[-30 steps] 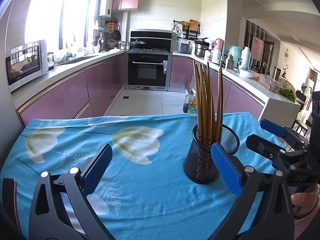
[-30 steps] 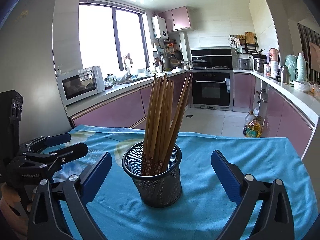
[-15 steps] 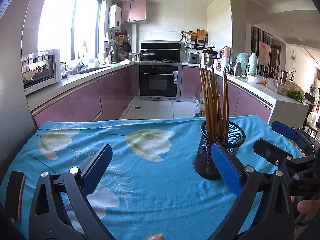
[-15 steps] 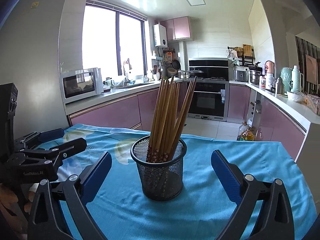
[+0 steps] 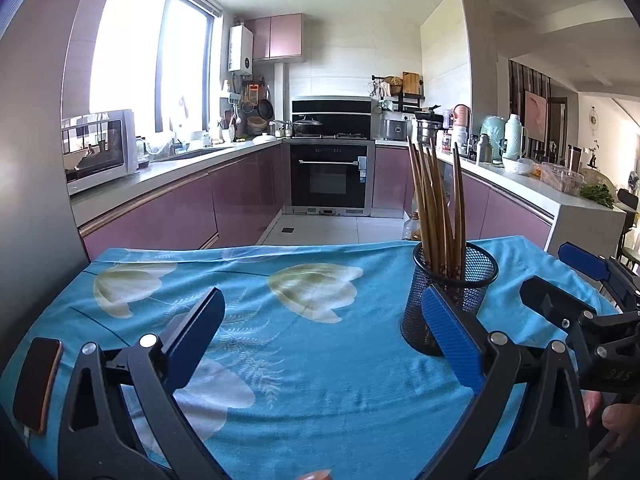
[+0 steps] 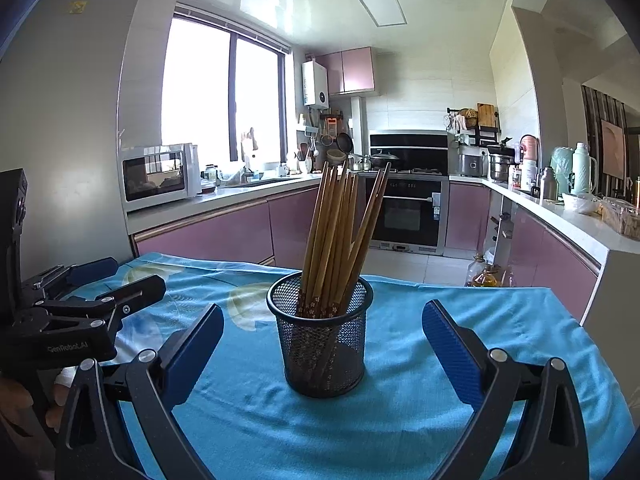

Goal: Organize utensils

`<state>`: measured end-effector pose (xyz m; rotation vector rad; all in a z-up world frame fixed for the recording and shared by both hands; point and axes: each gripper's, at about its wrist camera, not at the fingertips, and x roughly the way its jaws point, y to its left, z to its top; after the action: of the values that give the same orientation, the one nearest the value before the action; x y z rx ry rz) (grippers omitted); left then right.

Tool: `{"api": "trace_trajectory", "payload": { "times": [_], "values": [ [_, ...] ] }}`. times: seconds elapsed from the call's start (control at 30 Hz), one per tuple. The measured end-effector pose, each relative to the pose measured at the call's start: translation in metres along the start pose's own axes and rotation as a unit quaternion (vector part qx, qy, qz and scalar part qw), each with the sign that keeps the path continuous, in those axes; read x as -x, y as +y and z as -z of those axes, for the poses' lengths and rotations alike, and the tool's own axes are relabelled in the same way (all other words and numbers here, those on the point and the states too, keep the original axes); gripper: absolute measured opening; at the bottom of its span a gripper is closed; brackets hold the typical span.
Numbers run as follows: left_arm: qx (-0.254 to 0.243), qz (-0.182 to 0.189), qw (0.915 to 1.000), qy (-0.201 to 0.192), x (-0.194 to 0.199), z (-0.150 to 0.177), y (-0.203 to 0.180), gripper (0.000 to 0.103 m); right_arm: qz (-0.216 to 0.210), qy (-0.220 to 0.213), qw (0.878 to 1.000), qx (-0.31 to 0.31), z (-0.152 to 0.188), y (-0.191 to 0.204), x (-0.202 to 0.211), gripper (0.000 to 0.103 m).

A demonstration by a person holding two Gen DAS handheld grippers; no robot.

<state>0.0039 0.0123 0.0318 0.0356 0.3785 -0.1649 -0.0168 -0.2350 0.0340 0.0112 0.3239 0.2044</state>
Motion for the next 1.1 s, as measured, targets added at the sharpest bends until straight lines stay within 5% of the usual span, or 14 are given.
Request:
{"api": "trace_trajectory", "payload": {
  "times": [0.53, 1.1],
  "values": [
    [-0.013, -0.02, 0.9983, -0.054, 0.024, 0.008, -0.003, 0.097, 0.017, -0.024, 1.0, 0.003, 0.0, 0.008, 0.01, 0.096],
    [-0.003, -0.022, 0.9976, -0.066, 0.035, 0.012, 0.005, 0.097, 0.024, -0.031, 0.999, -0.001, 0.0, 0.009, 0.015, 0.096]
  ]
}}
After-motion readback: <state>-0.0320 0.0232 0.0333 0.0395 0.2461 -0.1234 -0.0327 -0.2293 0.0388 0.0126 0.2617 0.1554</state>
